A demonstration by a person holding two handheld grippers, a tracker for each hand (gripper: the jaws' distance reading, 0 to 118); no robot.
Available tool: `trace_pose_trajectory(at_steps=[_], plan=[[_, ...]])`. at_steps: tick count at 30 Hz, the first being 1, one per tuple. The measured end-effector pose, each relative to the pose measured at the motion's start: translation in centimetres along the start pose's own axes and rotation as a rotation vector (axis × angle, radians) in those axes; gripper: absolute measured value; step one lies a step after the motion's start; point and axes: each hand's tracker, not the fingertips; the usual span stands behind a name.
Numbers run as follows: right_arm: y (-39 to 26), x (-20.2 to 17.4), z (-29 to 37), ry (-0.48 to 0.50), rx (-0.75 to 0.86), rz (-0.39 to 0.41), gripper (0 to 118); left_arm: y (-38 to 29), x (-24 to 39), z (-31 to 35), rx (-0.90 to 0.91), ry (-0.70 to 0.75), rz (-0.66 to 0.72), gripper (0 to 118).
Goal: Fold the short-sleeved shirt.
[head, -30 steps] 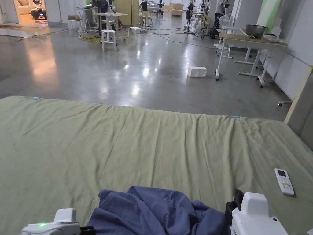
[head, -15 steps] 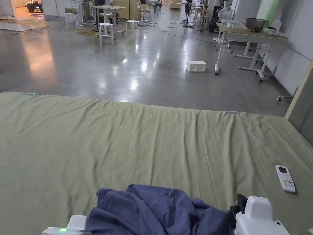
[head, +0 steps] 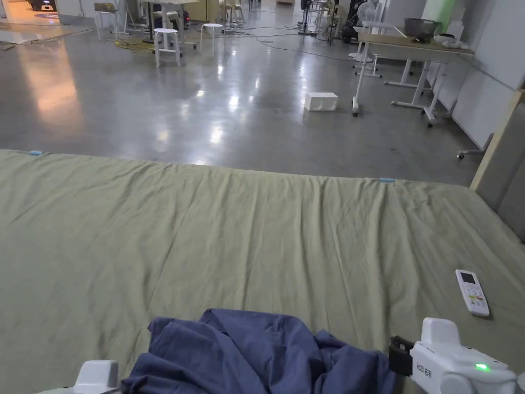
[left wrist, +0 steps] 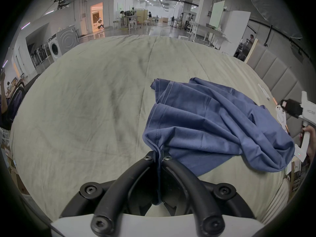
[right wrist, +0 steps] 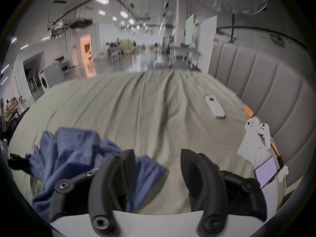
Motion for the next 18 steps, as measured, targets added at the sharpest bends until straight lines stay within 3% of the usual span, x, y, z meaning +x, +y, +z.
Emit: trace_pose_trajectory(at_steps=[4,7,12,13,16,18], plan=[[-0.7,-0.4,-3.7,0.024,-0.145,0.12,66,0.1,-0.7,-0.3,0.002,-0.013,0.019,5],[-1.7,-1.4,-6.0,0.03,-0.221,0.167,65,0.0,-0.6,-0.8,-0.007,-0.001,0.015,5],[-2.9,-2.9,-7.0,0.035,-0.222,0.182,25,-0.4,-0.5,-1.2,-0.026,0.009,0.013,5],[-2.9,-3.4,-6.8,0.029,-0.217,0.196,9,-0.5,-0.5,-1.2,-0.026,0.01,0.015,5],[-3.2,-4.3,-6.5,0.013,-0.19,0.267,5,-0.6,-0.1,-1.0,-0.028,0.013,0.011,5],[-3.5,-4.3,-6.1,0.013,-0.173,0.261,5,-0.6,0.0,-0.8,-0.024,0.014,0.013,5]])
